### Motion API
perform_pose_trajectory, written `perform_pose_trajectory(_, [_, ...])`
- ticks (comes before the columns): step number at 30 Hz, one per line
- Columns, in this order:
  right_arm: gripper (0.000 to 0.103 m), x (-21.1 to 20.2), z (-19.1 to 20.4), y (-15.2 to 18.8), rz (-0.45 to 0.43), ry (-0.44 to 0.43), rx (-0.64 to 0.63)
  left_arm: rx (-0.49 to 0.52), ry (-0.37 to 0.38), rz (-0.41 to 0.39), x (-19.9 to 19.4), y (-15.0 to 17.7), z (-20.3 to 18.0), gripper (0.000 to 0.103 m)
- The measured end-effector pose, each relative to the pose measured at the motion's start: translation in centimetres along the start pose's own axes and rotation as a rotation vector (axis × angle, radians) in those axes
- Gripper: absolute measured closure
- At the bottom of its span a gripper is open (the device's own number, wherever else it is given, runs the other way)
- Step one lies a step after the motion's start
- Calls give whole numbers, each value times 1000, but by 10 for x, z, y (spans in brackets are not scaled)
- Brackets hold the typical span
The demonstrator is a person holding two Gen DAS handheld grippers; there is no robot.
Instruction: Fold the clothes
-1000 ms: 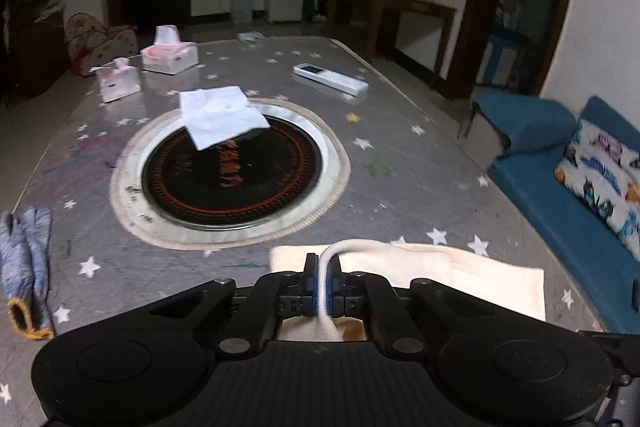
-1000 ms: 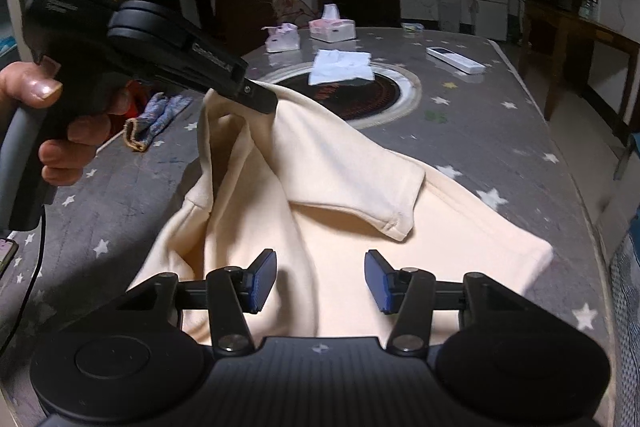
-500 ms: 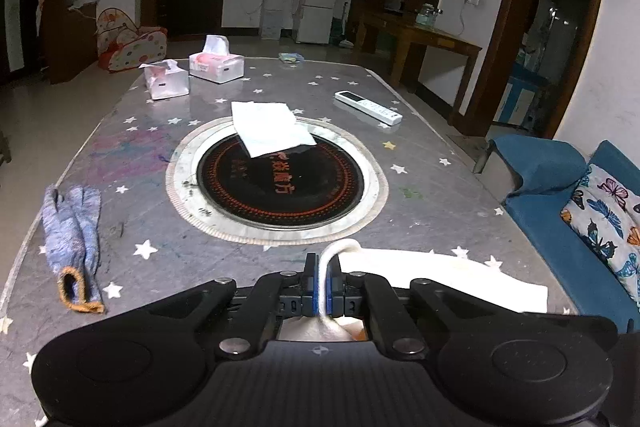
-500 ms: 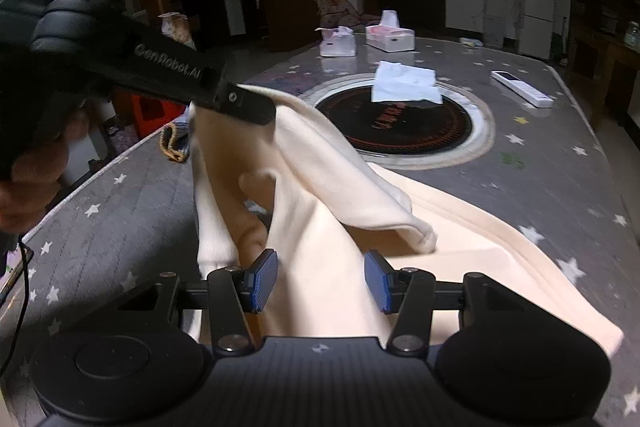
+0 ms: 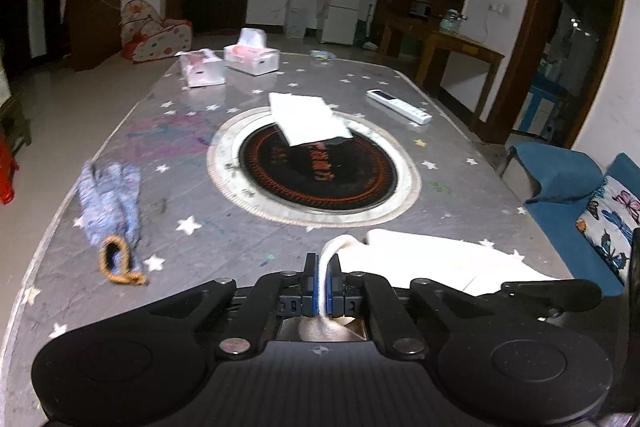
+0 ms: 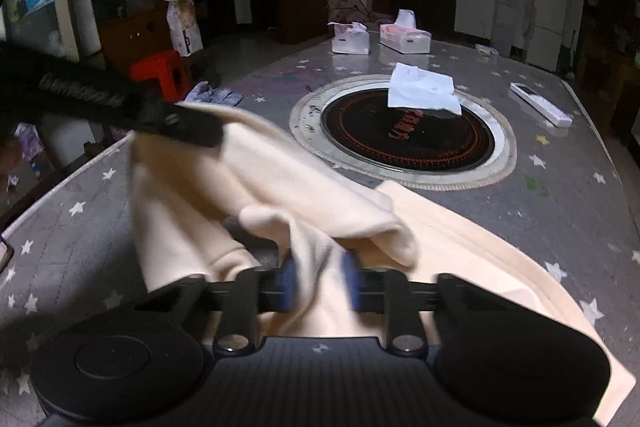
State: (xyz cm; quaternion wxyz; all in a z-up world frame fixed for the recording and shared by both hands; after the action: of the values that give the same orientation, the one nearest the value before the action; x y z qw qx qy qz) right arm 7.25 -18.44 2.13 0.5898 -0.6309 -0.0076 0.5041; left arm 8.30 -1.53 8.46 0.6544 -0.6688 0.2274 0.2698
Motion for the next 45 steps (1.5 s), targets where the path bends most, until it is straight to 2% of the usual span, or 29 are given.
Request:
perform_pose_trajectory(3, [98,-16,-4,2,-30,29,11,-27,-16,2,-3,5,13,99])
perform_pose_trajectory(10, [99,-77,-14,10,-114,135,17,-69,-50,-4,-16,19,37,99])
perform_pose_trajectory(19, [99,-170,-29,37,-213,303,45,-63,-120,-22,-40,45,59,99])
perform_pose_trajectory(24, [99,-210,-41,55,-245,399,79,-62,-157,-38,-55,57,73,100])
perform_pose_trajectory(28, [99,-226,-48,67,-238,432,111,-62,-197,-52,-65,65,87,100])
perform_pose_trajectory(30, [99,-223,-45,71,-218,412,108,-63,-222,-50,-65,69,94,100])
perform_pose_trajectory(33, [97,-207,-34,71,-195,338,108,-82,-229,-27,-62,74,103,100])
perform_pose_trajectory(37, [95,-172,-16,61,-162,241,77,-96,-195,-11,-61,73,101,98])
perform_pose_trajectory(38, [92,-163,-12,58,-154,219,71,-98,-183,-13,-61,72,99,98])
perform_pose_trajectory(41, [76,-133,1,47,-135,145,59,-133,-160,-17,-62,64,95,86])
perform_pose_trajectory(43, [70,-114,5,40,-119,111,59,-157,-144,-18,-60,59,93,62])
perform_pose_trajectory(45, [67,-95,9,34,-103,79,60,-164,-132,-15,-58,56,89,53])
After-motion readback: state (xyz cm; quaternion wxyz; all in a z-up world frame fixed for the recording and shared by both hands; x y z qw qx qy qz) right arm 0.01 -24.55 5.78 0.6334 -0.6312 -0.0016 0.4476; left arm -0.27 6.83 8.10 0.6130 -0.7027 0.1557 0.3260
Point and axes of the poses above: each gripper's, at about its wrist camera, not at the fingertips, and x roughly the way its jaws point, z to its left, y to its underside, the point moved 2 cm from there along x, roughly the way its jaws point, and after that the axes turned 14 degrees about -y, right-handed, at the moved point
